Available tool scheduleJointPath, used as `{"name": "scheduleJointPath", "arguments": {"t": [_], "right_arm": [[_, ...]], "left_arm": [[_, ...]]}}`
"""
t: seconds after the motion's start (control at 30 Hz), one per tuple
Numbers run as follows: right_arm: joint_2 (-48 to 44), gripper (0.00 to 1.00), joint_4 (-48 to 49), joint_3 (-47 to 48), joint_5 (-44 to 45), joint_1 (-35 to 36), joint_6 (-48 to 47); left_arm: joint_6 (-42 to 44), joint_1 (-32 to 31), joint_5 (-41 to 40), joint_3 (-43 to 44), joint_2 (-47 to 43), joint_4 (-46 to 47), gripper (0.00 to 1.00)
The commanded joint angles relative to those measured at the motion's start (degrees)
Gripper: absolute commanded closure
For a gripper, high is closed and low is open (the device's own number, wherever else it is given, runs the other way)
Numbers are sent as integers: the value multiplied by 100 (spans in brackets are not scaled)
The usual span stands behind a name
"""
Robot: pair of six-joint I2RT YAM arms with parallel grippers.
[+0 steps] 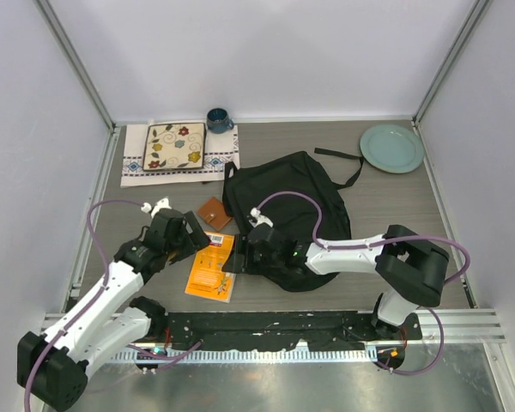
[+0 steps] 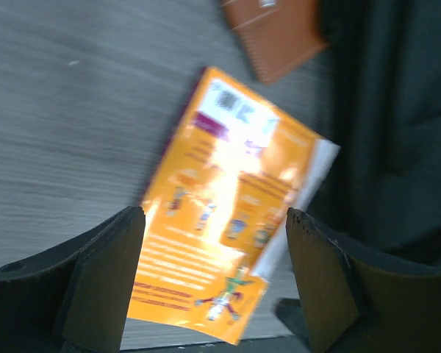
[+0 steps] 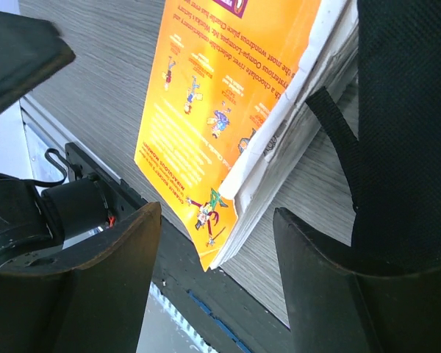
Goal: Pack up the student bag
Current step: Pick up the book from the center of the board.
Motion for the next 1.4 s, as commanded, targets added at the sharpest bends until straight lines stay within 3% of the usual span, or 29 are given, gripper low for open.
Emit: {"name": "scheduleJointPath", "arguments": {"t": [0.0, 0.27, 0.6, 0.8, 1.17, 1.37], "right_arm": [[-186, 32, 64, 246, 105, 26, 17], [-749, 32, -112, 105, 474, 17, -45], [-1320, 30, -252, -53, 685, 17, -89], [-1479, 30, -252, -264, 756, 17, -27], [-1216, 30, -665, 104, 694, 17, 17], [-1083, 30, -1236, 500, 756, 8, 61]], "left_arm": [[-158, -22, 819, 573, -239, 523, 18], [211, -22, 1013, 1347, 68, 31, 19], [862, -22, 398, 1830, -283, -295, 14], [1415, -22, 363, 2349, 59, -312, 12], [1389, -75, -2060, 2991, 973, -1252, 9], [951, -66, -2739, 3378, 1501, -2103, 7]]}}
